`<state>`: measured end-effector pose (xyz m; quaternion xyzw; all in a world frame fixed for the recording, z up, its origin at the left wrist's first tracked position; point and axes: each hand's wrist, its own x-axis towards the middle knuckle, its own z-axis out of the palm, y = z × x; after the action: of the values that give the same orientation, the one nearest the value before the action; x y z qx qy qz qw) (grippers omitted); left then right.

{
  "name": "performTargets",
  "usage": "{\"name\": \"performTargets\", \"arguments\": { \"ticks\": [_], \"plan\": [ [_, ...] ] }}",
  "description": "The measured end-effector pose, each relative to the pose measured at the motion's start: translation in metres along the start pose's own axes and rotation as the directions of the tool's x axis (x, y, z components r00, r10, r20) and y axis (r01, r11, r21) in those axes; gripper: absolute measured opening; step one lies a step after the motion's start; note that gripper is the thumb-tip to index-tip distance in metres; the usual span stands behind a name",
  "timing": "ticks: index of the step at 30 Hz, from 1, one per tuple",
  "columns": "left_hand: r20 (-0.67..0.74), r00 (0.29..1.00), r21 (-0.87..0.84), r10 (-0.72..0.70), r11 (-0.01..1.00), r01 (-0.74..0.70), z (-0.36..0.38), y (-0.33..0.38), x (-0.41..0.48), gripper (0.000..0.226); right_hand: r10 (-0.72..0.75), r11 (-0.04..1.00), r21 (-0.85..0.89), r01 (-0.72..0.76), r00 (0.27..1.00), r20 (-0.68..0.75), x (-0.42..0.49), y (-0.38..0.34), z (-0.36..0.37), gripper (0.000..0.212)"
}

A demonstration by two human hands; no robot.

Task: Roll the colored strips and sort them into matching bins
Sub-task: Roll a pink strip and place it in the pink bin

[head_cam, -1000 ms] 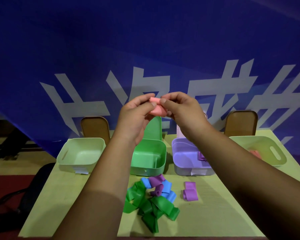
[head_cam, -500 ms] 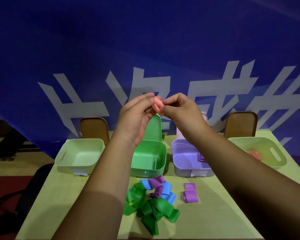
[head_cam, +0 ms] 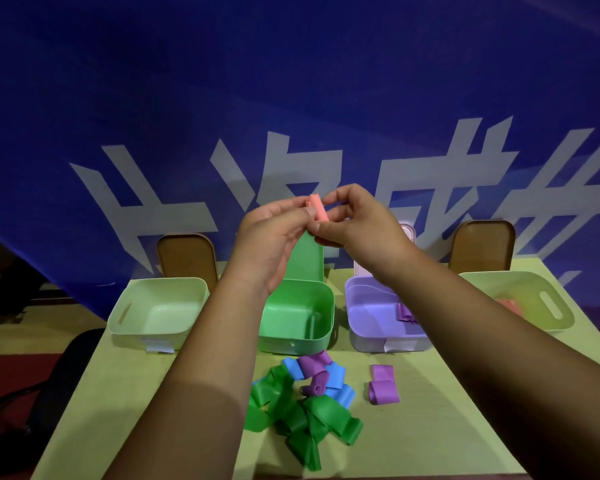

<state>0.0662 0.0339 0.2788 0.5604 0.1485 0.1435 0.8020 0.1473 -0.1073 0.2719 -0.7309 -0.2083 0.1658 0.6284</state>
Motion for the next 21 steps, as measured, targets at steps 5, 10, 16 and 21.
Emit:
{"name": "performTargets", "arguments": {
  "ticks": [5, 10, 16, 21],
  "plan": [
    [-0.011, 1.000, 0.069, 0.028, 0.997, -0.027, -0.004, -0.002, 0.003, 0.026, 0.006, 1.000, -0.003, -0.006, 1.000, -0.020, 0.003, 0.006, 0.006, 0.040],
    [-0.032, 0.999, 0.118, 0.028, 0.993, -0.024, -0.011, -0.006, 0.011, 0.031, 0.005, 0.998, -0.057, -0.007, 0.999, -0.044, 0.004, 0.008, 0.013, 0.039],
    [-0.015, 1.000, 0.175, 0.008, 0.985, -0.005, -0.023, -0.005, 0.017, 0.032, 0.019, 0.997, -0.070, -0.020, 1.000, -0.011, 0.006, 0.012, 0.020, 0.040],
    [0.001, 1.000, 0.185, -0.030, 0.982, 0.029, -0.036, -0.005, 0.021, 0.033, 0.033, 0.998, -0.056, -0.034, 0.999, -0.027, 0.008, 0.015, 0.025, 0.033]
  ]
}}
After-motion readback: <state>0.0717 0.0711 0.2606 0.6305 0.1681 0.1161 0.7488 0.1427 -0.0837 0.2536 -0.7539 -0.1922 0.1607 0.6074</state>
